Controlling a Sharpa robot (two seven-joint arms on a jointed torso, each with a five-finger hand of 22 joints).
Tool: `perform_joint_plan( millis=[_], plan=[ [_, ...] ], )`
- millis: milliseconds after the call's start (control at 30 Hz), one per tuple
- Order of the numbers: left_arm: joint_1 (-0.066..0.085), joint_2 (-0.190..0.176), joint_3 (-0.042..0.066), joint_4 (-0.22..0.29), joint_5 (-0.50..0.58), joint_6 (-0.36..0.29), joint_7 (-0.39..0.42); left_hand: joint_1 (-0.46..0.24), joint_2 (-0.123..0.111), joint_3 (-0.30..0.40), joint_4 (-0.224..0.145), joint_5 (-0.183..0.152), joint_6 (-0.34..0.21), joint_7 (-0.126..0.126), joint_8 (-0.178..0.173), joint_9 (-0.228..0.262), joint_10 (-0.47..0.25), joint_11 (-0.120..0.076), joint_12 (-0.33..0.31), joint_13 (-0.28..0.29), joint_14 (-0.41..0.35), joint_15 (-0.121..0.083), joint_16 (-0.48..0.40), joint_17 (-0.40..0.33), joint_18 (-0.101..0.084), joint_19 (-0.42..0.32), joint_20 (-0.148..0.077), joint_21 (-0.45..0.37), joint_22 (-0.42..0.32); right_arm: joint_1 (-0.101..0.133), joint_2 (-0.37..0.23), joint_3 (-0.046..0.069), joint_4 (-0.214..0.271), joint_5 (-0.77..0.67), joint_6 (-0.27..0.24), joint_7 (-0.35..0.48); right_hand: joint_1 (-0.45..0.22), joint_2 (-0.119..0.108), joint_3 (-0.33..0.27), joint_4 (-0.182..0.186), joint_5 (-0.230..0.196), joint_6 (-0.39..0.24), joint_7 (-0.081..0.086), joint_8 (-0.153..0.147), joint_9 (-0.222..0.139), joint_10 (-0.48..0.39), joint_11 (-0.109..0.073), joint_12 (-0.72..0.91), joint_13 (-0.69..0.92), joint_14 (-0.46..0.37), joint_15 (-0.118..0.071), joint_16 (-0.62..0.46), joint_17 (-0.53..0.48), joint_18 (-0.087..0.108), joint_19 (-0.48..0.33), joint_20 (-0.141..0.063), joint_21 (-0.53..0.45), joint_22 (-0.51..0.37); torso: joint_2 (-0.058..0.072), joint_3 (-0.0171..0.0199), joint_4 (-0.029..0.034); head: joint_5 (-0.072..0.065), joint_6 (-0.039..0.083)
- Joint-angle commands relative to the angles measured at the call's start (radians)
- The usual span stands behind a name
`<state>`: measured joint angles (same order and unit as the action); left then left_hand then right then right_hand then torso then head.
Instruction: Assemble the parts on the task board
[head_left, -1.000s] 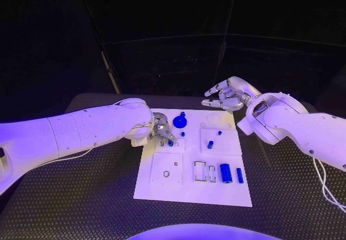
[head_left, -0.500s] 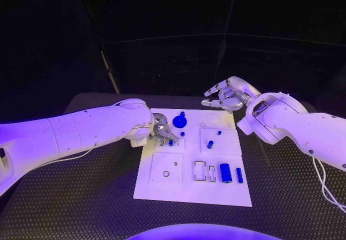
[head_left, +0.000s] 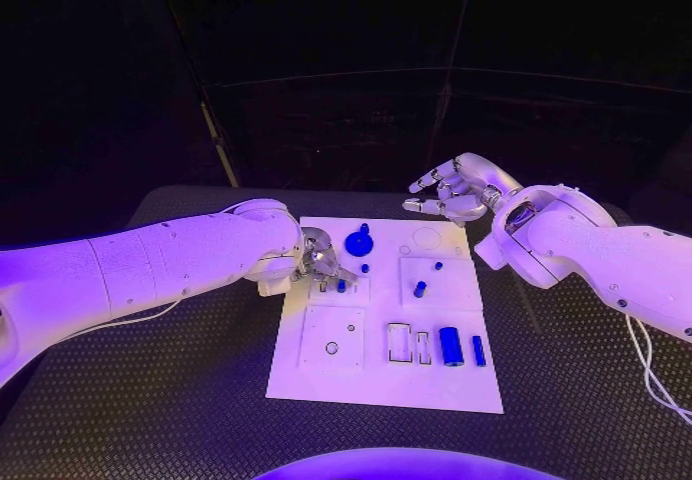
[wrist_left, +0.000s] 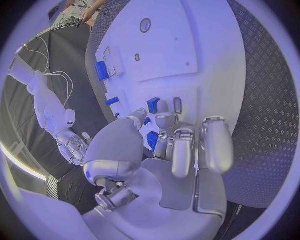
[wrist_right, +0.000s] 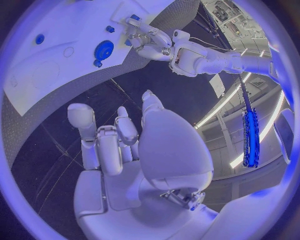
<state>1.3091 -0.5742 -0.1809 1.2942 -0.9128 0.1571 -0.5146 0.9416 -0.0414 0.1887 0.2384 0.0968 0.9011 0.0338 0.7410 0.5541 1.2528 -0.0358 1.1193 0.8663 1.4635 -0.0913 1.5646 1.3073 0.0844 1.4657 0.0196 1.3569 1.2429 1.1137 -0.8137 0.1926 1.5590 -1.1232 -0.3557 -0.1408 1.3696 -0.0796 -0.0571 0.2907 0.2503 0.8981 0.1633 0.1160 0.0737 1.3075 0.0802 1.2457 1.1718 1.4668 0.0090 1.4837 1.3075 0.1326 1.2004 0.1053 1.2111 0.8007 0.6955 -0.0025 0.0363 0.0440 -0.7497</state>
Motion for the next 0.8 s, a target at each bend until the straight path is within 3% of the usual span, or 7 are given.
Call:
perform_joint_plan(
  millis=[33, 167, 300, 367, 467, 600, 800],
  plan=[
    [-0.001, -0.013, 0.003, 0.018, -0.007, -0.014, -0.012, 0.004, 0.006, -0.007, 0.002, -0.006, 0.000, -0.005, 0.005, 0.002, 0.002, -0.004, 0.001, -0.003, 0.107, -0.008, 0.006, 0.263, -0.018, 0.006, -0.009, 0.000, -0.003, 0.001, -0.001, 0.001, 0.001, 0.002, 0.002, 0.007, -0.004, 0.001, -0.008, -0.001, 0.006, 0.001, 0.001, 0.004, 0.000, -0.001, -0.003, -0.006, -0.001, 0.057, -0.009, -0.007, 0.057, 0.006, -0.006, 0.002, -0.006, -0.001, -0.001, 0.0007, 0.0008, -0.001, 0.003],
    [0.002, -0.029, 0.026, 0.040, -0.007, -0.018, -0.012, 0.013, 0.007, -0.023, 0.008, -0.006, -0.006, -0.003, 0.004, 0.002, -0.006, -0.002, -0.007, -0.015, 0.107, -0.007, 0.006, 0.263, -0.017, 0.004, -0.009, -0.004, -0.008, 0.001, -0.001, 0.001, -0.001, 0.002, 0.002, 0.007, -0.004, 0.001, -0.008, -0.001, 0.006, 0.001, 0.001, 0.004, 0.000, -0.001, -0.003, -0.006, -0.001, 0.057, -0.009, -0.007, 0.057, 0.006, -0.006, 0.002, -0.006, -0.001, -0.001, 0.0011, 0.0006, -0.002, 0.006],
    [0.013, -0.051, 0.068, 0.059, -0.007, -0.008, -0.011, 0.032, 0.013, -0.047, 0.016, -0.004, -0.022, 0.003, -0.005, 0.000, -0.018, 0.002, -0.016, -0.028, 0.107, -0.004, 0.006, 0.263, -0.015, -0.001, -0.006, -0.015, -0.021, 0.001, -0.001, 0.001, -0.004, 0.002, 0.001, 0.008, -0.004, 0.001, -0.008, -0.001, 0.006, 0.001, 0.001, 0.004, 0.000, -0.001, -0.003, -0.006, -0.001, 0.057, -0.009, -0.007, 0.057, 0.006, -0.006, 0.002, -0.006, -0.001, -0.002, 0.0008, 0.0010, -0.003, 0.012],
    [0.024, -0.060, 0.083, 0.062, -0.007, -0.002, -0.009, 0.046, 0.018, -0.061, 0.019, -0.003, -0.033, 0.007, -0.014, -0.006, -0.024, 0.007, -0.019, -0.034, 0.107, -0.001, 0.006, 0.263, -0.013, -0.005, -0.004, -0.023, -0.032, 0.001, -0.001, 0.001, -0.006, 0.002, 0.001, 0.008, -0.004, 0.001, -0.008, -0.001, 0.006, 0.001, 0.001, 0.004, 0.000, -0.001, -0.003, -0.006, -0.001, 0.057, -0.009, -0.007, 0.057, 0.006, -0.006, 0.002, -0.006, -0.001, -0.002, 0.0021, 0.0014, -0.001, 0.016],
    [0.045, -0.068, 0.095, 0.060, -0.007, 0.025, -0.006, 0.071, 0.030, -0.087, 0.026, -0.001, -0.059, 0.021, -0.048, -0.028, -0.033, 0.019, -0.023, -0.043, 0.107, 0.010, 0.006, 0.263, -0.009, -0.012, 0.004, -0.038, -0.051, 0.001, 0.000, 0.001, -0.008, 0.002, 0.001, 0.009, -0.006, 0.001, -0.009, 0.000, 0.006, 0.000, 0.001, 0.004, 0.000, 0.000, -0.003, -0.005, 0.000, 0.057, -0.009, -0.008, 0.055, 0.006, -0.007, 0.002, -0.007, -0.002, -0.003, 0.0033, 0.0018, 0.002, 0.015],
    [0.073, -0.070, 0.102, 0.045, -0.002, 0.058, -0.002, 0.071, 0.044, -0.111, 0.045, -0.001, -0.061, 0.028, -0.065, -0.042, -0.044, 0.024, -0.030, -0.057, 0.105, 0.015, 0.000, 0.254, -0.004, -0.021, 0.010, -0.059, -0.077, 0.001, 0.001, 0.001, -0.010, 0.002, 0.001, 0.009, -0.006, 0.001, -0.009, 0.000, 0.006, 0.000, 0.001, 0.004, 0.000, 0.000, -0.003, -0.005, 0.000, 0.057, -0.009, -0.008, 0.055, 0.006, -0.007, 0.002, -0.007, -0.002, -0.001, 0.0012, -0.0002, 0.005, 0.018],
    [0.095, -0.034, 0.105, -0.046, -0.004, 0.099, 0.001, 0.098, 0.046, -0.134, 0.041, 0.000, -0.061, 0.033, -0.082, -0.057, -0.045, 0.029, -0.027, -0.057, 0.105, 0.019, 0.000, 0.254, -0.004, -0.021, 0.015, -0.061, -0.076, 0.001, 0.005, 0.001, -0.015, 0.002, 0.003, 0.009, -0.006, 0.001, -0.009, 0.000, 0.006, 0.000, 0.001, 0.004, 0.000, 0.000, -0.003, -0.005, 0.000, 0.057, -0.009, -0.008, 0.055, 0.006, -0.007, 0.002, -0.007, -0.002, -0.001, 0.0018, -0.0001, 0.008, 0.021]
  ],
)
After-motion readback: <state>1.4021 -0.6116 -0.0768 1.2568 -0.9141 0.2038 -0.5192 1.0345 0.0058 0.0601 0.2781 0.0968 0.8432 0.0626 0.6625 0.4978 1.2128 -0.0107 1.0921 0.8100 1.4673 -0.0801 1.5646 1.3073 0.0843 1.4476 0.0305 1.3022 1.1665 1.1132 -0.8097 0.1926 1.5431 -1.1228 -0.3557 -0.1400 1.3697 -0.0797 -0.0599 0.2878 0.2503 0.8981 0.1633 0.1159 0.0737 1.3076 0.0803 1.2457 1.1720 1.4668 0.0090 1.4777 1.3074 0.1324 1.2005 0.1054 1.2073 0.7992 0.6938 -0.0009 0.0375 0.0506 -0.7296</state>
